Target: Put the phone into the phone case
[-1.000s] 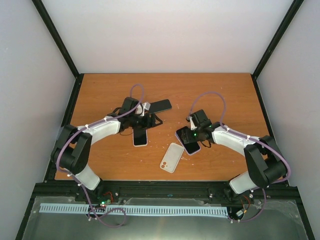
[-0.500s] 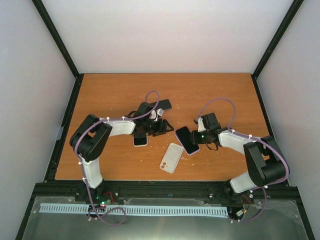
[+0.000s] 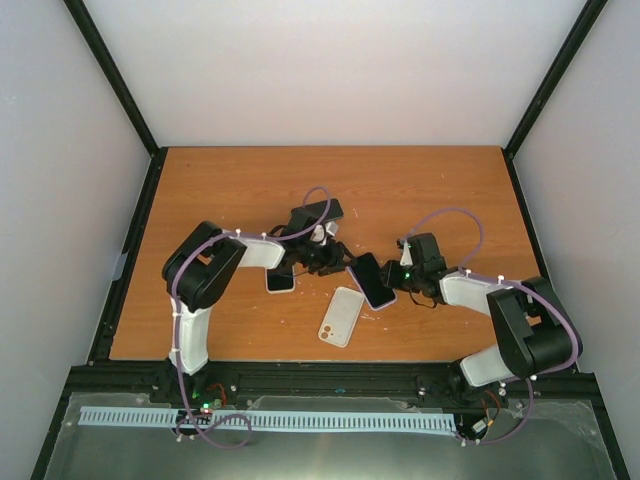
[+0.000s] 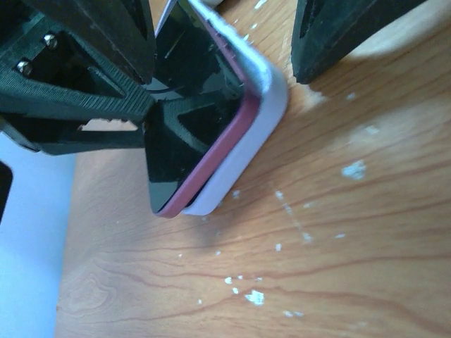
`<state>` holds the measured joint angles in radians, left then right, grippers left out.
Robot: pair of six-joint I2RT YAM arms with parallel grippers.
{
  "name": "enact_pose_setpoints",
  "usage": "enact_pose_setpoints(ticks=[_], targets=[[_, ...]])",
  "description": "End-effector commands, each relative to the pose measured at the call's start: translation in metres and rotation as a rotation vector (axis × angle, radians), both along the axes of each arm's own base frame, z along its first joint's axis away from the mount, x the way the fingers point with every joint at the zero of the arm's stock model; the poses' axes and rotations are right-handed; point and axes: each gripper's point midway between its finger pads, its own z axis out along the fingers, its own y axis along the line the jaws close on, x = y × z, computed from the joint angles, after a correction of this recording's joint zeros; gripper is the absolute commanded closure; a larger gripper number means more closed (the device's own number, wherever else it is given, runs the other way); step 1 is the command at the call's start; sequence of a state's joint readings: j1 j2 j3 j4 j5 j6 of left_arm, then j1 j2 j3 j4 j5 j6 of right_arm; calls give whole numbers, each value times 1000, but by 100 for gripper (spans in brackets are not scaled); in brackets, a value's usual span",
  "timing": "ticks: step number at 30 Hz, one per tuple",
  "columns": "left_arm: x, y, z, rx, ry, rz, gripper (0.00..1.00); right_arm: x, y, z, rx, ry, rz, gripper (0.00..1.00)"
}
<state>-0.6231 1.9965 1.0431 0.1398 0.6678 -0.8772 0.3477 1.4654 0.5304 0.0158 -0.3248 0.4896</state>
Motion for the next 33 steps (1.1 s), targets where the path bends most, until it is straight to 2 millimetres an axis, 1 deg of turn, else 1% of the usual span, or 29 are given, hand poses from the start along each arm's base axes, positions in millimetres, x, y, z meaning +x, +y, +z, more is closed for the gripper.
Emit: enact_pose_setpoints(ticks=[1, 4, 7, 9, 11, 13, 16, 18, 20, 21, 23, 25, 28, 32, 33], targets=[[3, -24, 4, -49, 6, -25, 49, -10, 2, 0, 66, 42, -72, 71], [3, -29, 2, -73, 25, -29, 57, -13, 5, 0, 98, 60, -85, 69], [8, -34, 3, -75, 16, -33, 65, -20, 10, 1, 141, 71, -72, 69], [17, -41, 11, -82, -18, -46, 72, -22, 12, 3, 166, 61, -64, 68], [25, -48, 18, -97, -50, -65, 75, -23, 14, 7, 185, 41, -54, 67], [29, -53, 23, -108, -67, -82, 76, -20, 12, 9, 167, 18, -50, 67], [32, -51, 21, -71, -69, -85, 75, -15, 1, 7, 92, 1, -71, 69], [28, -44, 15, -32, -65, -80, 70, -17, -7, 6, 48, 6, -90, 69], [23, -39, 12, -15, -62, -82, 64, -20, -10, 9, 50, -5, -103, 68], [19, -36, 11, -10, -58, -84, 63, -21, -9, 12, 63, -10, -105, 66], [12, -32, 8, -7, -48, -93, 62, -23, -10, 15, 76, -11, -119, 58], [6, -29, 4, -2, -43, -106, 62, -23, -12, 16, 77, -18, -133, 52], [1, -25, 0, 8, -41, -116, 61, -22, -7, 15, 107, -17, -128, 47], [-3, -24, 5, -8, -53, -140, 57, -21, -1, 11, 147, 6, -123, 42], [-5, -25, 8, -15, -58, -148, 57, -22, 1, 10, 159, 10, -124, 39]])
